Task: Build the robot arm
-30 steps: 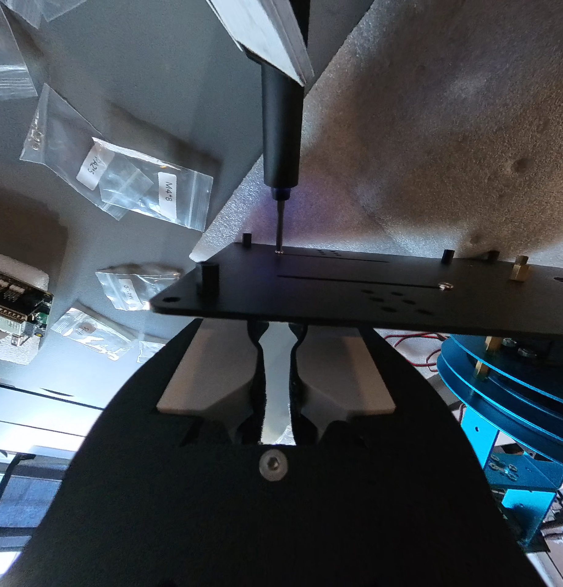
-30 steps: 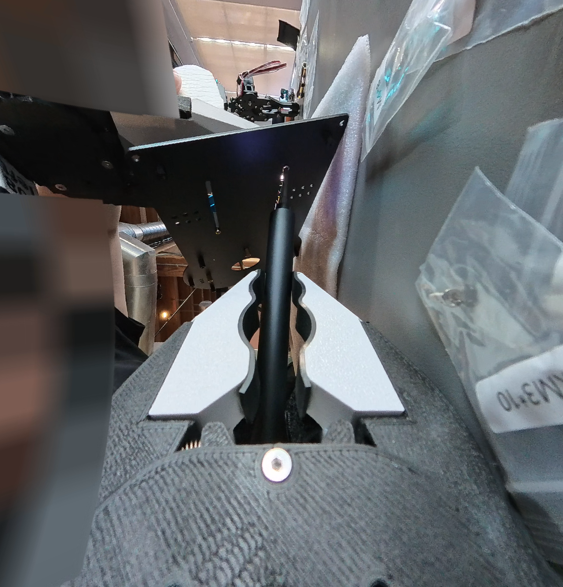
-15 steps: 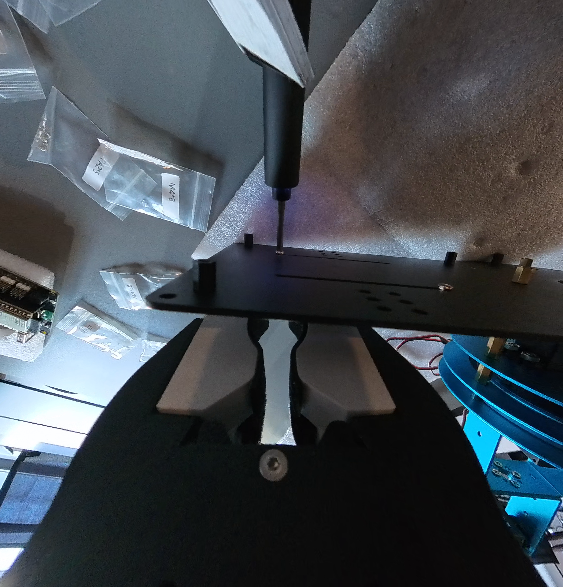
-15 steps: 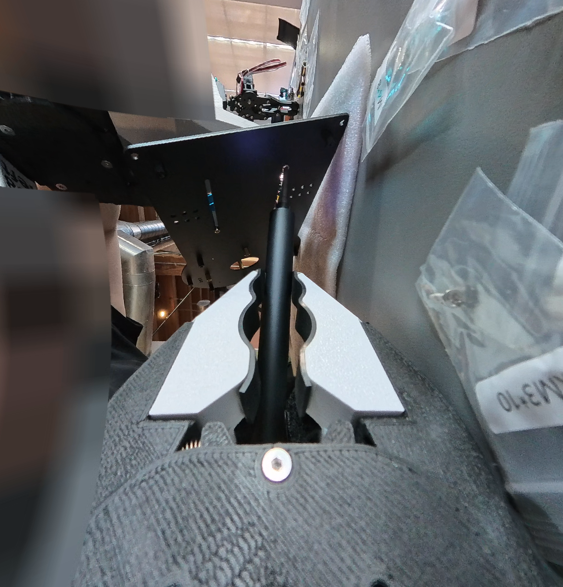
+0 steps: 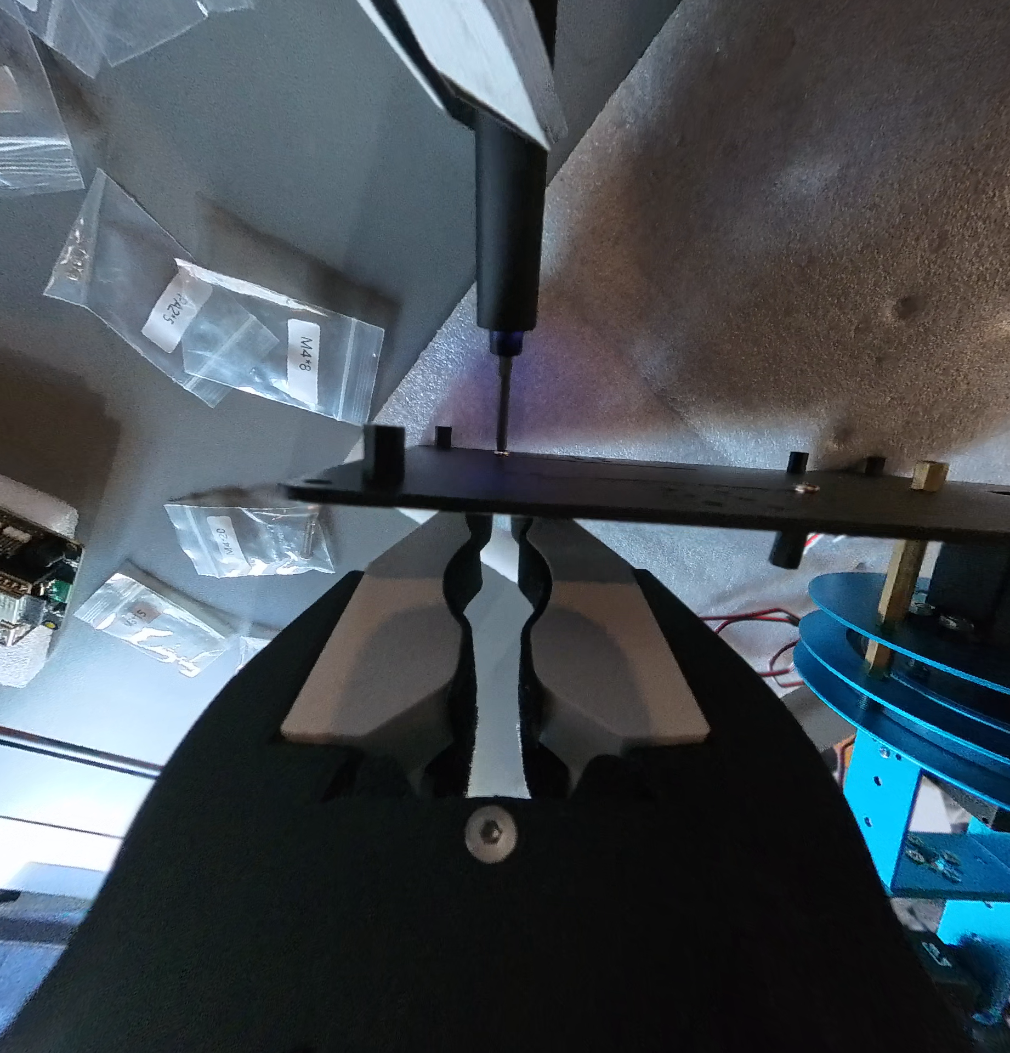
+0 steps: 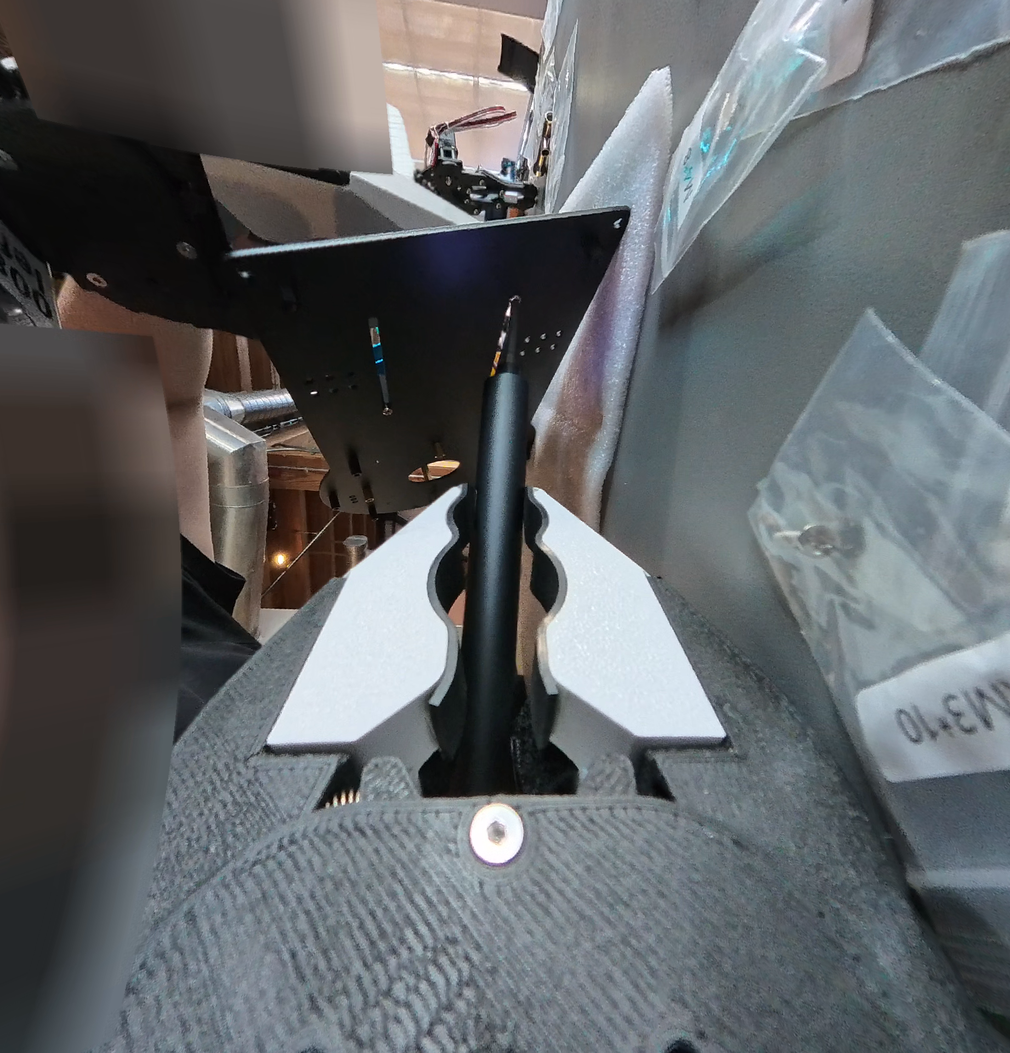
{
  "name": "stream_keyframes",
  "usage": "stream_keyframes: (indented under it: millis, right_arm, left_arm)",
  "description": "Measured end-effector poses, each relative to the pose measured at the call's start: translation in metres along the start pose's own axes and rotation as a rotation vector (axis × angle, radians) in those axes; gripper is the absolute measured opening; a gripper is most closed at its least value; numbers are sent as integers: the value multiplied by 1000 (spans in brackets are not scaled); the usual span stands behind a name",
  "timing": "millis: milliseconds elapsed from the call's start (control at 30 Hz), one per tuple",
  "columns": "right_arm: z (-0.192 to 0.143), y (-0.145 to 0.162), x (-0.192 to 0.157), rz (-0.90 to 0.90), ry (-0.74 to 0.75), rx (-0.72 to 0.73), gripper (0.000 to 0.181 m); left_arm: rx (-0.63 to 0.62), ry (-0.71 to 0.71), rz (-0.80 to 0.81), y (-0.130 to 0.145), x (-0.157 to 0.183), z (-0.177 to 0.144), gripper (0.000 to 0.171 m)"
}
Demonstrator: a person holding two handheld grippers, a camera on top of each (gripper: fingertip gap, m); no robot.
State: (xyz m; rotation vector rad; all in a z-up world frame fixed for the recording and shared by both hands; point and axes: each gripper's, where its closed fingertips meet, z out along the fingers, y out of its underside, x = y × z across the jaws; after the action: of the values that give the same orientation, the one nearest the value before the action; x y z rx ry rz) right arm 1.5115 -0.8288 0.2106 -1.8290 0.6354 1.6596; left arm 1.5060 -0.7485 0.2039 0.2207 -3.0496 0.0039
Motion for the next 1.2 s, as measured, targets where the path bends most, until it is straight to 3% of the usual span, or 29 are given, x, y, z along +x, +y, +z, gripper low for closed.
stream_keyframes:
  millis: [533,1200]
  right_arm:
    - [1,1,1,-10,8,-7,17]
    - [0,-1,0,-6,1,-1,16]
  left_arm:
    - [100,-14,94,0,0,0,3]
    - [-27,-36,198,0,-1,2,2]
